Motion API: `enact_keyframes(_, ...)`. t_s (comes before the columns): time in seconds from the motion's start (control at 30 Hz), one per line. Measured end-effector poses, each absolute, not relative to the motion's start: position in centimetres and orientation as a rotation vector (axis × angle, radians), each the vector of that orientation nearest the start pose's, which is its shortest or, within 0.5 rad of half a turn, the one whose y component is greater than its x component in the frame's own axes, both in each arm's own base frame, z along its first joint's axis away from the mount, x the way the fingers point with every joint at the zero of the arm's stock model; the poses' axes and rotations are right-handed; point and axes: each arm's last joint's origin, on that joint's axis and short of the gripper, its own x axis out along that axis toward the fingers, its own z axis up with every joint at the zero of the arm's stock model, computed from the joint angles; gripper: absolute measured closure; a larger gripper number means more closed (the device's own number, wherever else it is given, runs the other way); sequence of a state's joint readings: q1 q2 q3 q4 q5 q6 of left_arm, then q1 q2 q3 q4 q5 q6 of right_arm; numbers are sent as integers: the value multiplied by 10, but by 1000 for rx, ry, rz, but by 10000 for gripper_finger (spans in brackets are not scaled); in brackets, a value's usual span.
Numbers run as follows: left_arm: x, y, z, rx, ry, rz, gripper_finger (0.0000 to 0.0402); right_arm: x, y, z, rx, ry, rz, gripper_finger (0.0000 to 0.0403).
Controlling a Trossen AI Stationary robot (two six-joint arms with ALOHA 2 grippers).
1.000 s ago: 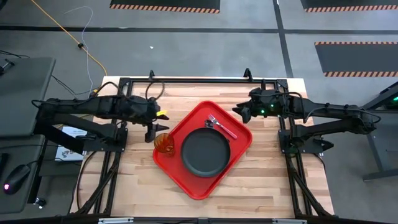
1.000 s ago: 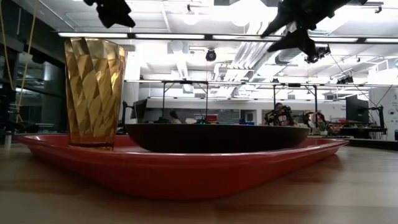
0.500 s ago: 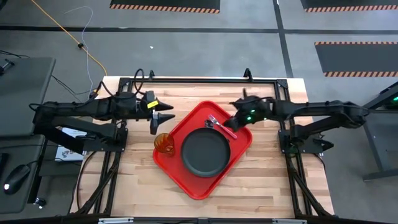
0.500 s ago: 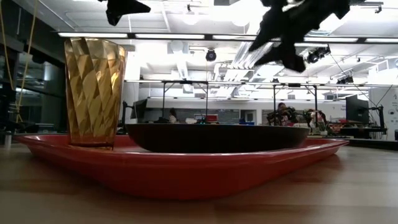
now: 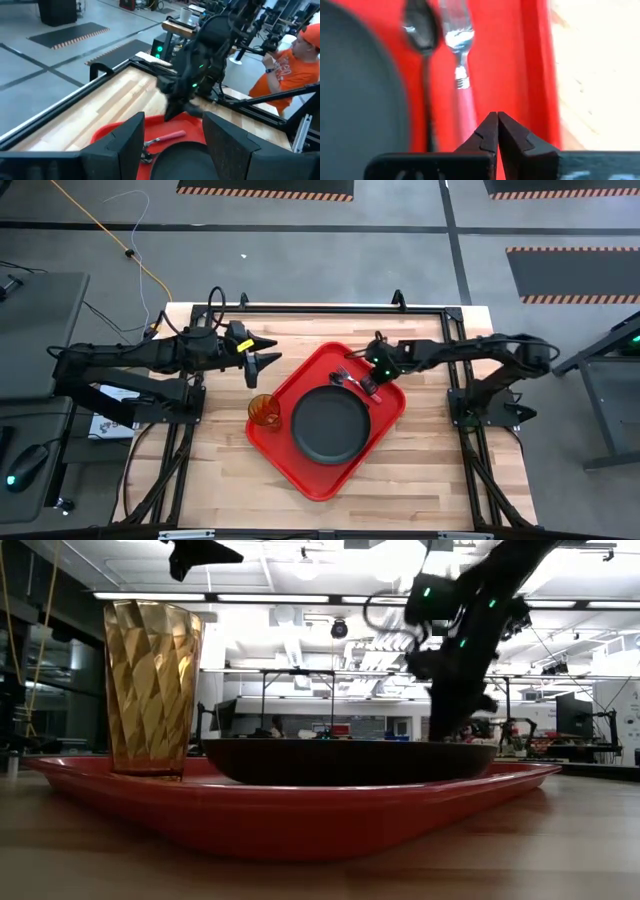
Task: Pick and place plate/cup/fork/spoon on tray
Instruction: Adjust the serving tray
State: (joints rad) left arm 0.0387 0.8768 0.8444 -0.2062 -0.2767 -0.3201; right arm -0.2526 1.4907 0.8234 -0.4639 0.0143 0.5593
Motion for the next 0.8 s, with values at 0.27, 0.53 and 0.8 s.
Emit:
enact_keyframes(0.27,191,16,338,-309,153,356,213,267,-89,147,608,1099,-540,402)
enact_keyframes(0.53,191,16,339,-308,145,373,213,260,-100,145,538,1149,-540,402)
enact_keyframes(0.8,191,16,339,-308,146,374,213,246,-120,143,483,1210,-556,403)
